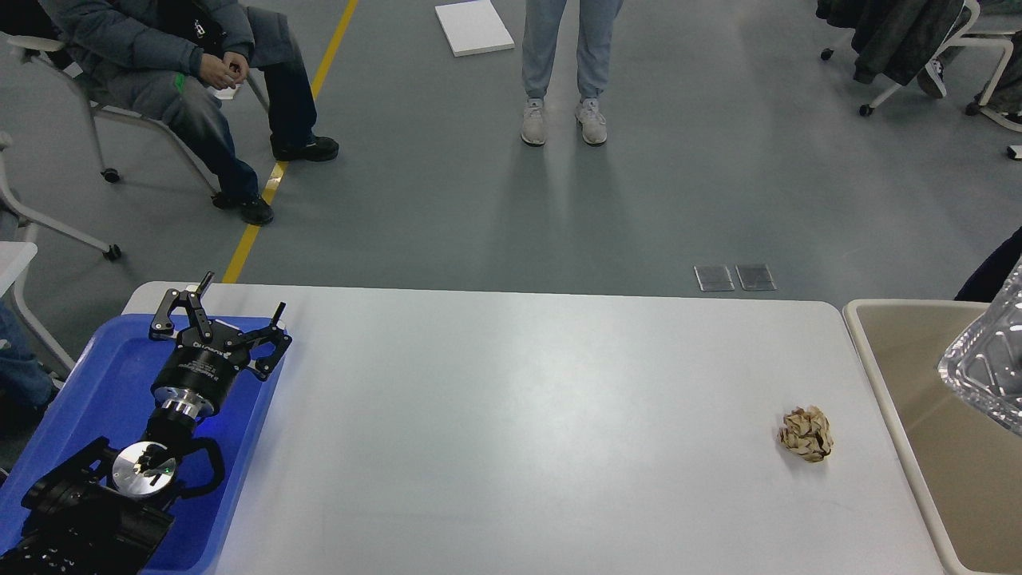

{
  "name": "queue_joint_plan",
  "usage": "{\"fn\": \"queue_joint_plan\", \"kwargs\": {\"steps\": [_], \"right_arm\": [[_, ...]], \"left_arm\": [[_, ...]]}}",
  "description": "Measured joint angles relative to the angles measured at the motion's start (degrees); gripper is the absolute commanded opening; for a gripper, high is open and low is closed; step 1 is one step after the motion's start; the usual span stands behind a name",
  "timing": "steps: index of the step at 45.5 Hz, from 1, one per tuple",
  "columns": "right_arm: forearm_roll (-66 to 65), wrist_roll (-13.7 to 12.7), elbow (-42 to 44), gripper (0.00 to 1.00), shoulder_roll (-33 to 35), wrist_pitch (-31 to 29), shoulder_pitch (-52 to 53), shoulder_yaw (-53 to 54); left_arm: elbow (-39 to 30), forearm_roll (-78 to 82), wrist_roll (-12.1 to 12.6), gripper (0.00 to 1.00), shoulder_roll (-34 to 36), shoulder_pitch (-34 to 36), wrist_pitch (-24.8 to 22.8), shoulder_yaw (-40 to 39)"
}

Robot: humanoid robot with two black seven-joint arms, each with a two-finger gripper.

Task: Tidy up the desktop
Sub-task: 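Carry the foil tray over the bin and release it inside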

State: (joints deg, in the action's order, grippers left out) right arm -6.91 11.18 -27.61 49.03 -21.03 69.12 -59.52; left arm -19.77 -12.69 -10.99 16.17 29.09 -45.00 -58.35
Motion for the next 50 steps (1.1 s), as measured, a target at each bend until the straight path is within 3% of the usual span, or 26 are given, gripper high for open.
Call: {"fn": "queue_joint_plan", "kwargs": {"steps": [8, 18, 31, 50], "right_arm": [[5.0, -6.2, 0.2, 0.0, -0.6, 6.9, -2.8, 2.7], [9.9, -9.7, 0.3, 0.0, -2.6, 13.9, -6.0, 4.2], [12.6, -11.3, 3.3, 0.0, -6.5, 19.2, -13.0, 8.4], [13.3, -11.7, 8.9, 0.0, -11.4, 20.9, -21.4, 14.5]], "left_arm": [[0.0, 0.0, 0.0, 1.0, 0.0, 0.0, 0.0, 0.0], [0.0, 0.0, 0.0, 1.0, 0.0, 0.0, 0.0, 0.0], [0.0, 0.0, 0.0, 1.0, 0.0, 0.0, 0.0, 0.0], [0.0, 0.0, 0.0, 1.0, 0.0, 0.0, 0.0, 0.0]]}}
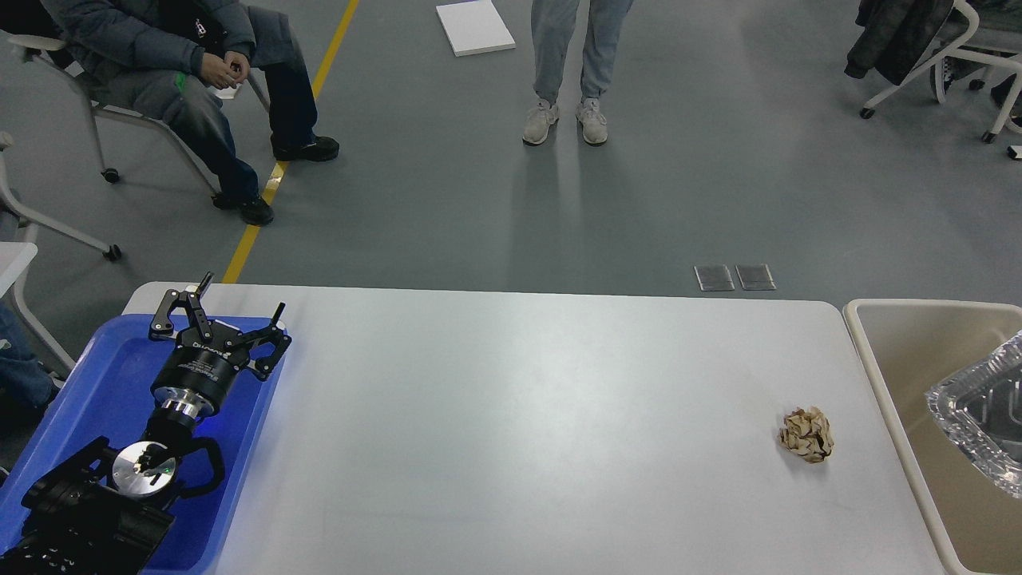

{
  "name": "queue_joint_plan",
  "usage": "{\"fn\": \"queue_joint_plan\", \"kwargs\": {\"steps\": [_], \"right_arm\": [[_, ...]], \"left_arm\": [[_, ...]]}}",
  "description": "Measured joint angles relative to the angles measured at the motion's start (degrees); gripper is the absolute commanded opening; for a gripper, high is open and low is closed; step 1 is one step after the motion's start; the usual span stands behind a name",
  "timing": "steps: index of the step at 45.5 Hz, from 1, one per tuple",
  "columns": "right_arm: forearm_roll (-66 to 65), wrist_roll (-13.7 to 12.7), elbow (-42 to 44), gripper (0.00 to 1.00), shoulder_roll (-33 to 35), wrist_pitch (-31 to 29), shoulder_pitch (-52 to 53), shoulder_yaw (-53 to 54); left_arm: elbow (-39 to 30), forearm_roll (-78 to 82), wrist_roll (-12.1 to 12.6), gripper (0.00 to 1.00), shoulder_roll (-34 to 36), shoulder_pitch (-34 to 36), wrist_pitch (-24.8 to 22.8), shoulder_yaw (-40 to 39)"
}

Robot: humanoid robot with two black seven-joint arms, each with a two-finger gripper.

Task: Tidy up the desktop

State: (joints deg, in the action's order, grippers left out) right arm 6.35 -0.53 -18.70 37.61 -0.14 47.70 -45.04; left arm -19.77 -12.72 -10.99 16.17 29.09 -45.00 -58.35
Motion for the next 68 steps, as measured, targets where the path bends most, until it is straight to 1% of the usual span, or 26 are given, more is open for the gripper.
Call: {"fn": "queue_joint_plan", "kwargs": {"steps": [4, 5, 11, 15, 21, 23, 25, 31, 36, 44, 56, 68], "right_arm": [[0.0, 0.0, 0.4, 0.0, -0.4, 0.2, -0.8, 0.7], [0.0, 0.0, 0.5, 0.02, -0.5, 0.2, -0.9, 0.8], [0.0, 0.0, 0.8, 0.25, -0.7, 0.7, -1.6, 1.5], [-0.1, 0.1, 0.9, 0.45, -0.7, 1.0, -1.8, 1.7], [-0.3, 0.1, 1.1, 0.59, -0.7, 2.1, -2.0, 2.0], [-0.3, 0.1, 1.1, 0.6, -0.7, 2.5, -2.0, 2.0], [-0.3, 0.1, 1.1, 0.64, -0.6, 2.9, -2.1, 2.1], [-0.4, 0.2, 1.2, 0.81, -0.5, 3.7, -2.0, 2.1], [-0.4, 0.2, 0.9, 0.98, -0.2, 4.1, -1.7, 2.2], [-0.4, 0.2, -1.2, 0.99, 0.6, 4.2, 0.8, 2.2], [-0.5, 0.1, -8.8, 0.99, 6.9, 3.4, 9.7, 2.1], [-1.4, 0.1, -13.3, 0.99, 13.3, -2.8, 21.3, 1.8]], "left_arm": [[0.0, 0.0, 0.0, 1.0, 0.0, 0.0, 0.0, 0.0], [0.0, 0.0, 0.0, 1.0, 0.0, 0.0, 0.0, 0.0], [0.0, 0.0, 0.0, 1.0, 0.0, 0.0, 0.0, 0.0], [0.0, 0.0, 0.0, 1.0, 0.0, 0.0, 0.0, 0.0], [0.0, 0.0, 0.0, 1.0, 0.0, 0.0, 0.0, 0.0], [0.0, 0.0, 0.0, 1.0, 0.0, 0.0, 0.0, 0.0], [0.0, 0.0, 0.0, 1.0, 0.0, 0.0, 0.0, 0.0], [0.0, 0.0, 0.0, 1.0, 0.0, 0.0, 0.0, 0.0], [0.0, 0.0, 0.0, 1.0, 0.0, 0.0, 0.0, 0.0], [0.0, 0.0, 0.0, 1.0, 0.0, 0.0, 0.0, 0.0], [0.0, 0.0, 0.0, 1.0, 0.0, 0.0, 0.0, 0.0], [0.0, 0.0, 0.0, 1.0, 0.0, 0.0, 0.0, 0.0]]}}
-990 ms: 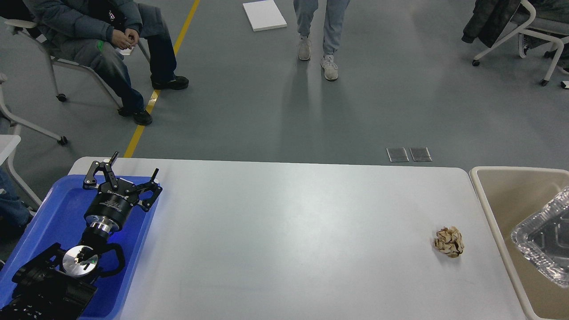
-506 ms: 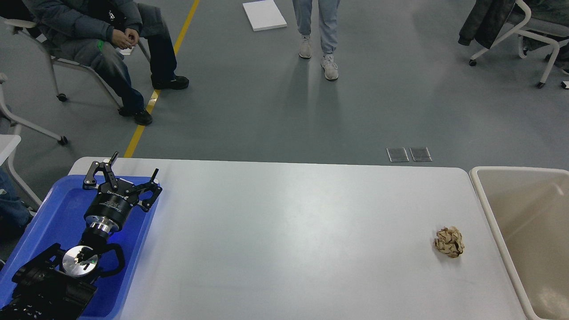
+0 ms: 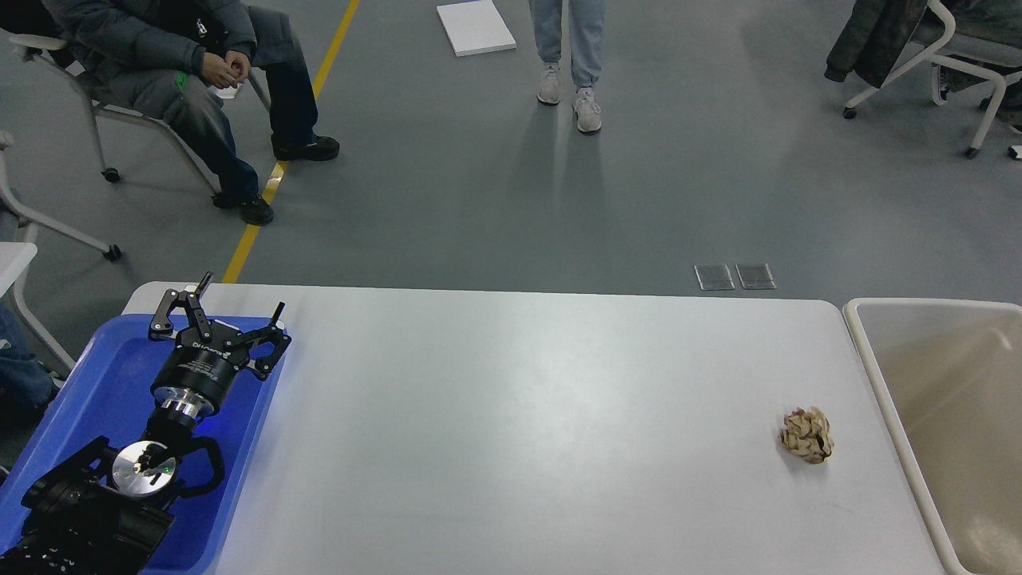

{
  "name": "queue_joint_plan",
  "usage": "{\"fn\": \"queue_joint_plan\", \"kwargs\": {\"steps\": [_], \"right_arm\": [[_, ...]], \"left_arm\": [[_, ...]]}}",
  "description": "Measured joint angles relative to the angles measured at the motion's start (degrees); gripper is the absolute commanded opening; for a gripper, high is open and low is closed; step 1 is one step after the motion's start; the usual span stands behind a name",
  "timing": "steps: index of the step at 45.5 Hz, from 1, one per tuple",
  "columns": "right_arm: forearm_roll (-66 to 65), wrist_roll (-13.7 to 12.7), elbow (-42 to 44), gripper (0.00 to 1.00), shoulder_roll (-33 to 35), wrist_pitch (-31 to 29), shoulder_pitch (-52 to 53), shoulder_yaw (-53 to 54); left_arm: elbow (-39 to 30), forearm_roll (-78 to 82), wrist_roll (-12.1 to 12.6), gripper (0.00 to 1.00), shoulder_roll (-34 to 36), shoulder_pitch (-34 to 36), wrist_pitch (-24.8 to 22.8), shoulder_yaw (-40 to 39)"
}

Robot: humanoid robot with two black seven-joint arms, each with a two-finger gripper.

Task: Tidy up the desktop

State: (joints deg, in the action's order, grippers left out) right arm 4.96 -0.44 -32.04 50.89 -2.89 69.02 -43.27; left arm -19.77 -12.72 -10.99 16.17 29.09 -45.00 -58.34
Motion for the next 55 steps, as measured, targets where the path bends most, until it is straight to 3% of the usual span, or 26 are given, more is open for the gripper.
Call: {"fn": "queue_joint_plan", "kwargs": {"steps": [12, 28, 40, 55], "right_arm": [[-4.6, 0.1, -3.6, 1.0, 4.2, -7.1, 11.6, -0.5], [-10.9, 0.3, -13.1, 0.99, 7.0, -17.5, 34.7, -3.6], [-12.3, 0.3, -19.5, 1.0, 2.1, -23.6, 48.5, -14.1], [-21.6, 0.3, -25.0, 1.0, -6.0, -27.8, 54.6, -21.5]], "left_arm": [[0.0, 0.0, 0.0, 1.0, 0.0, 0.0, 0.0, 0.0], [0.0, 0.0, 0.1, 1.0, 0.0, 0.0, 0.0, 0.0], [0.0, 0.0, 0.1, 1.0, 0.0, 0.0, 0.0, 0.0], [0.0, 0.0, 0.1, 1.0, 0.0, 0.0, 0.0, 0.0]]}}
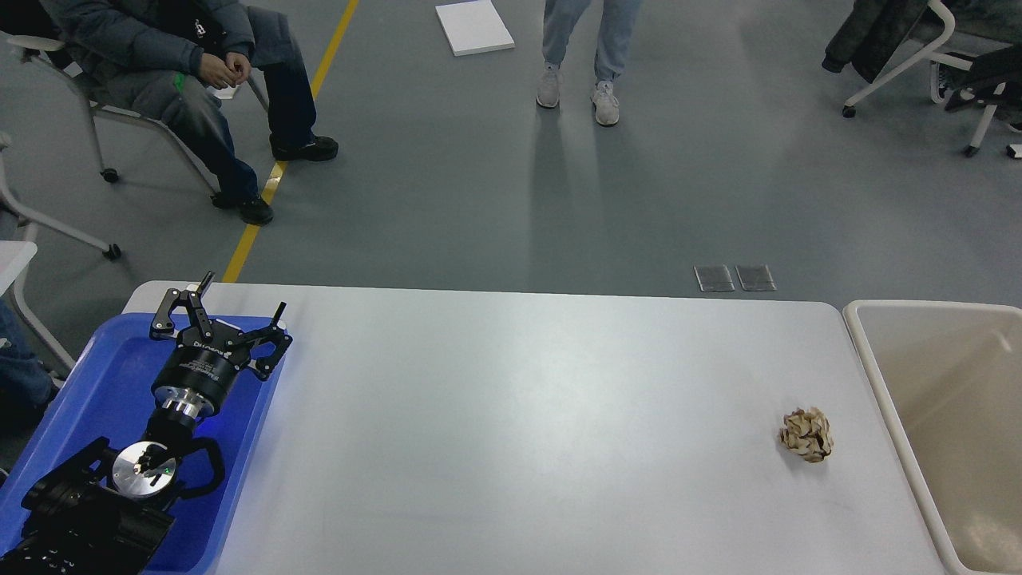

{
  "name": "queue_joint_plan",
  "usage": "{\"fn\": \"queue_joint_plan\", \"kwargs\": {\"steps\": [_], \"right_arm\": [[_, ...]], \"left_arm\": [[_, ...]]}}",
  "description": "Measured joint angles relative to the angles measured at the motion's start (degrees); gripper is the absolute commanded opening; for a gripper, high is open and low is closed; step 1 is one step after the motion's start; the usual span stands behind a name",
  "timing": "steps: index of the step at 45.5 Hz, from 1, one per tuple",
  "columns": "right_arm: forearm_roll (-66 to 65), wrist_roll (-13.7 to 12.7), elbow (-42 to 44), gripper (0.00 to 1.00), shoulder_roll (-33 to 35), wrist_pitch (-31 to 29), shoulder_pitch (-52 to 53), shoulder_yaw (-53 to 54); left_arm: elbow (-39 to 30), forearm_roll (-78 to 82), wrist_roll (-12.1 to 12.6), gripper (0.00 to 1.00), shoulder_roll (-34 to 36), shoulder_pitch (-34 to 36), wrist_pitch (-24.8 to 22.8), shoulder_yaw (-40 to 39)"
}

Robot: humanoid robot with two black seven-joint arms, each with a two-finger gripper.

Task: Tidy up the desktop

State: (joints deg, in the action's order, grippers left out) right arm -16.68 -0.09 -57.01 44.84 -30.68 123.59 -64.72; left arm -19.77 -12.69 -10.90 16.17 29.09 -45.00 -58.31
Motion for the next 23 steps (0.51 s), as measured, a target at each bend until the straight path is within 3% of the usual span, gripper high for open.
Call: {"fn": "queue_joint_plan", "kwargs": {"steps": [23], "right_arm": [[-9.7, 0.0, -12.4, 1.0, -7.3, -10.8, 2.6, -2.1]], "left_arm": [[0.0, 0.0, 0.0, 1.0, 0.0, 0.0, 0.0, 0.0]]}}
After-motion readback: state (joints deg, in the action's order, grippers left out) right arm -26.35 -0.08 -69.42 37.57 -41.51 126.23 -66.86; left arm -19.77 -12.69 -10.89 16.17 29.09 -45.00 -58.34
